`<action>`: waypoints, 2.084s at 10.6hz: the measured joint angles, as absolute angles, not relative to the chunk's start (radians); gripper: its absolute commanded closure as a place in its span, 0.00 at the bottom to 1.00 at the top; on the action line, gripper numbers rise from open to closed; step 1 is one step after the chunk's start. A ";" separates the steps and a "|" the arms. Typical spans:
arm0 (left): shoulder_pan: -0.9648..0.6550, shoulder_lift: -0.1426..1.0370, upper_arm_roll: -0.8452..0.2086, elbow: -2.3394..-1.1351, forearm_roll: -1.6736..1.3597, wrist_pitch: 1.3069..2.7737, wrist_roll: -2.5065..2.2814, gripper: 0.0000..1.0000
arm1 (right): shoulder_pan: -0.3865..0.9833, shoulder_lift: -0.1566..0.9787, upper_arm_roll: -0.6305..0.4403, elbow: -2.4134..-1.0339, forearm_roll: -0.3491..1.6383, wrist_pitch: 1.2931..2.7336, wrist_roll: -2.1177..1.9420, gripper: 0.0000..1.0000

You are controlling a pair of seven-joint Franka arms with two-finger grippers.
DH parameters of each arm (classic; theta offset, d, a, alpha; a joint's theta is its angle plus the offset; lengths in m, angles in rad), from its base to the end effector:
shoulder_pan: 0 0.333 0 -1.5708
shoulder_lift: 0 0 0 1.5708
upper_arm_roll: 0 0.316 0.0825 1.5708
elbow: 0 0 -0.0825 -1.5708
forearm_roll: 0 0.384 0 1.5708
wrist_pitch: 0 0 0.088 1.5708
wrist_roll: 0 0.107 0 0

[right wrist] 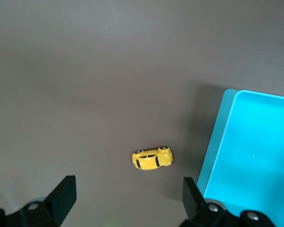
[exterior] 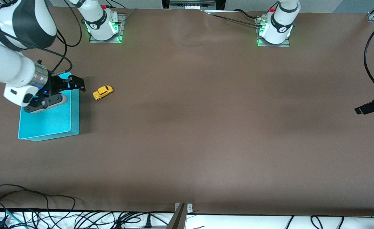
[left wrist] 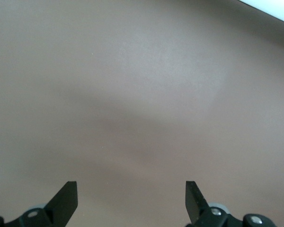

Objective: Wind up and store yellow beetle car
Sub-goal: 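Lower the open right gripper onto the yellow car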

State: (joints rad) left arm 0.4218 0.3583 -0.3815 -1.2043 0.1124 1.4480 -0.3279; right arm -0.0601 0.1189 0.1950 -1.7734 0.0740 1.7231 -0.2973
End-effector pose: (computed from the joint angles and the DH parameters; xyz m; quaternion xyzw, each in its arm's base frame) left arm 0.6366 0.0858 0.5815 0.9797 0.1951 -0.0463 0.0033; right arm 0.5727 0.0805 0.4753 -0.9740 -0.2053 0.0793 0.0541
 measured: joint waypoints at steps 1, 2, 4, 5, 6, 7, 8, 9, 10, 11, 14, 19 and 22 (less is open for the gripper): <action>0.422 0.359 -0.381 -1.207 0.112 1.448 -0.323 0.00 | -0.087 0.103 0.212 -1.825 0.074 1.742 -0.395 0.00; 0.422 0.359 -0.381 -1.209 0.112 1.448 -0.320 0.00 | -0.122 0.089 0.234 -1.880 0.074 1.782 -0.495 0.00; 0.422 0.360 -0.381 -1.209 0.112 1.448 -0.319 0.00 | -0.188 0.058 0.284 -2.008 0.074 1.901 -0.677 0.00; 0.415 0.361 -0.378 -1.211 0.112 1.448 -0.317 0.00 | -0.214 0.046 0.310 -2.070 0.073 1.961 -0.761 0.00; 0.388 0.363 -0.361 -1.213 0.112 1.448 -0.315 0.00 | -0.242 0.037 0.342 -2.122 0.073 2.015 -0.845 0.00; 0.326 0.364 -0.302 -1.215 0.112 1.448 -0.314 0.00 | -0.272 0.031 0.378 -2.167 0.073 2.063 -0.928 0.00; 0.252 0.365 -0.225 -1.217 0.105 1.448 -0.312 0.00 | -0.299 0.028 0.411 -2.207 0.073 2.105 -0.999 0.00; 0.193 0.365 -0.159 -1.217 0.075 1.448 -0.312 0.00 | -0.327 0.024 0.448 -2.248 0.072 2.154 -1.070 0.00; 0.159 0.365 -0.109 -1.217 0.035 1.449 -0.304 0.00 | -0.353 0.017 0.481 -2.290 0.072 2.208 -1.136 0.00; 0.122 0.365 -0.054 -1.217 0.017 1.449 -0.288 0.00 | -0.373 0.010 0.506 -2.333 0.072 2.270 -1.209 0.00; 0.082 0.364 0.015 -1.217 0.013 1.451 -0.269 0.00 | -0.405 0.005 0.549 -2.461 0.072 2.458 -1.431 0.00; 0.080 0.362 0.019 -1.214 0.013 1.452 -0.268 0.00 | -0.447 0.044 0.569 -2.577 0.072 2.630 -1.707 0.00; 0.080 0.362 0.027 -1.211 0.013 1.452 -0.214 0.00 | -0.479 0.100 0.569 -2.587 0.072 2.675 -1.826 0.00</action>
State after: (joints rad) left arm 0.0805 0.3617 0.0270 -1.2114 0.0129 1.4524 -0.2139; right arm -0.4792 0.1001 0.5694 -2.5866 0.0721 2.6750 -1.8255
